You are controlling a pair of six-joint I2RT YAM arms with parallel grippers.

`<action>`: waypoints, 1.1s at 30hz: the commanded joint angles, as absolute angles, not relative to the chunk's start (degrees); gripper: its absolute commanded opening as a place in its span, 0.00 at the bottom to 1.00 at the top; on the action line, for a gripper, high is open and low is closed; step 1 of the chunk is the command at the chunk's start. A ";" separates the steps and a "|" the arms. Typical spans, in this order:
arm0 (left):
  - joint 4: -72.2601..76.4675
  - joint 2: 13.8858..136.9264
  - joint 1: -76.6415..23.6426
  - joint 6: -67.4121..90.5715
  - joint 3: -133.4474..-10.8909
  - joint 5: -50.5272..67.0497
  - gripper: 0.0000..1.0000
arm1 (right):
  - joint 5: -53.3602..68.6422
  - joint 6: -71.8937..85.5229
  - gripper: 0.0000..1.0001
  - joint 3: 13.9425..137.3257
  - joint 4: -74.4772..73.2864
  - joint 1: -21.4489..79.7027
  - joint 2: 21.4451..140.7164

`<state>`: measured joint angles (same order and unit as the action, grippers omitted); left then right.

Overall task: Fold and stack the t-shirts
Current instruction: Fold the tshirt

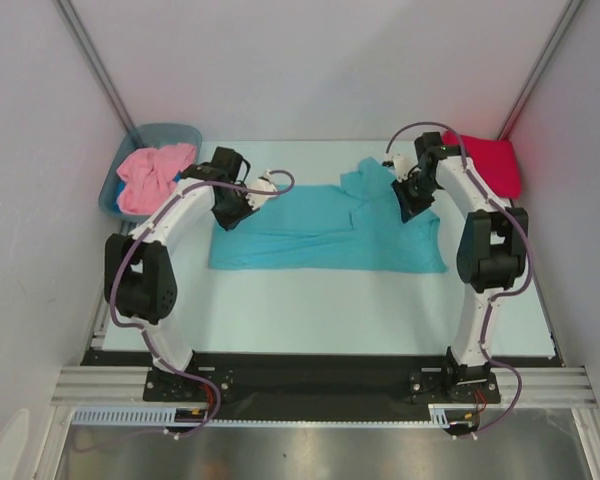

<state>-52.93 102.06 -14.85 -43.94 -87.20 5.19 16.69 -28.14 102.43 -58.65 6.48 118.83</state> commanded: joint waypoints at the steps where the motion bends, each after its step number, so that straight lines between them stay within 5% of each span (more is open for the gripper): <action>1: -51.85 99.23 -15.64 -51.07 -85.08 6.50 0.00 | 12.92 -29.71 0.00 99.85 -55.64 6.15 110.57; 13: -57.13 108.01 -14.94 -42.19 -90.44 13.97 0.00 | 11.43 -26.99 0.00 87.46 -51.68 7.03 108.63; 33: -63.54 114.43 -14.94 -49.65 -89.30 9.59 0.00 | 6.51 -27.07 0.00 87.28 -50.80 7.30 115.49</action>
